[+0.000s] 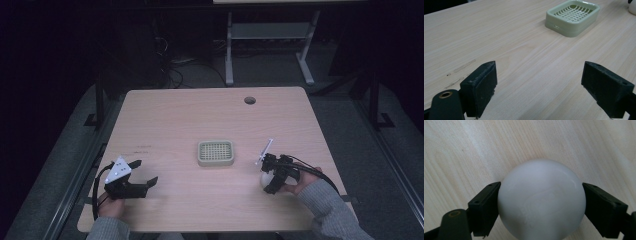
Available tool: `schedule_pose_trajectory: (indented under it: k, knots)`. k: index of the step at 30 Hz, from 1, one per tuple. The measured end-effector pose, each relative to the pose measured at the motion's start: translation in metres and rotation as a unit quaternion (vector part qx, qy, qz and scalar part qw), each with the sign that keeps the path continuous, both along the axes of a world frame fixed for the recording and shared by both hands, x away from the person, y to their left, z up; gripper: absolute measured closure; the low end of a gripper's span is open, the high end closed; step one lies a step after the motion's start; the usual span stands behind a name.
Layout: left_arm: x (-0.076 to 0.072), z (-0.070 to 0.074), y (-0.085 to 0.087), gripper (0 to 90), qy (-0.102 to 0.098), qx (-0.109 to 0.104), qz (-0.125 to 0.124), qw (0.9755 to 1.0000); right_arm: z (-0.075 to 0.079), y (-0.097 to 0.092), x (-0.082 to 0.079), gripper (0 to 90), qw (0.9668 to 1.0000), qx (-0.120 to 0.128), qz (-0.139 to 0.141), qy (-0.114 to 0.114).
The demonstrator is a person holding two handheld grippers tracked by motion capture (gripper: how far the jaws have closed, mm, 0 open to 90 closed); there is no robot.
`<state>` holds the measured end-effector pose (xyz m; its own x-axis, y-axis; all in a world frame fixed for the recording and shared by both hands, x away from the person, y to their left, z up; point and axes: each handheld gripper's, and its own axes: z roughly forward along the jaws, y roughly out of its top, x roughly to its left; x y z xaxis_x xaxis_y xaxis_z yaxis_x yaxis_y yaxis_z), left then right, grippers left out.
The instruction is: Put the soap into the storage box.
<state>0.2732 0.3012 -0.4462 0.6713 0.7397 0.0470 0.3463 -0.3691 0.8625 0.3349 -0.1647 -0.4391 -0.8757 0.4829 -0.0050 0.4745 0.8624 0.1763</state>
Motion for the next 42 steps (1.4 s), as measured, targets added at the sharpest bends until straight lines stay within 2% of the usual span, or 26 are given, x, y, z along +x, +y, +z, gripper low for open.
schedule_pose_trajectory:
  k: [9, 18, 28, 30, 34, 35, 42]
  knots:
    - [0.000, 0.000, 0.000, 12.8, -0.003, -0.001, 0.001, 1.0000, -0.002, 0.001, 0.001, 21.7, 1.0000, 0.000, 0.002, 0.008]
    - [0.000, 0.000, 0.001, 12.8, -0.004, -0.001, 0.001, 1.0000, -0.002, 0.002, 0.000, 22.6, 1.0000, -0.006, 0.006, 0.005]
    - [0.000, 0.001, 0.001, 12.8, -0.005, -0.001, 0.001, 1.0000, -0.002, 0.005, -0.001, 23.0, 0.9996, -0.012, 0.025, -0.001]
    - [0.000, 0.001, 0.001, 12.8, -0.004, 0.001, 0.001, 1.0000, 0.000, 0.006, -0.002, 23.0, 0.9997, -0.009, 0.022, -0.002]
    - [0.000, 0.001, 0.002, 12.8, -0.004, -0.003, 0.002, 1.0000, 0.004, 0.011, -0.004, 23.0, 0.9993, -0.008, 0.035, -0.005]
    - [0.000, 0.001, 0.001, 12.8, -0.004, -0.002, 0.001, 1.0000, 0.008, 0.014, -0.004, 23.0, 0.9993, 0.000, 0.038, -0.002]
    - [0.000, 0.001, 0.001, 12.8, -0.004, -0.003, 0.002, 1.0000, 0.014, 0.020, -0.002, 23.0, 0.9988, 0.001, 0.048, -0.005]
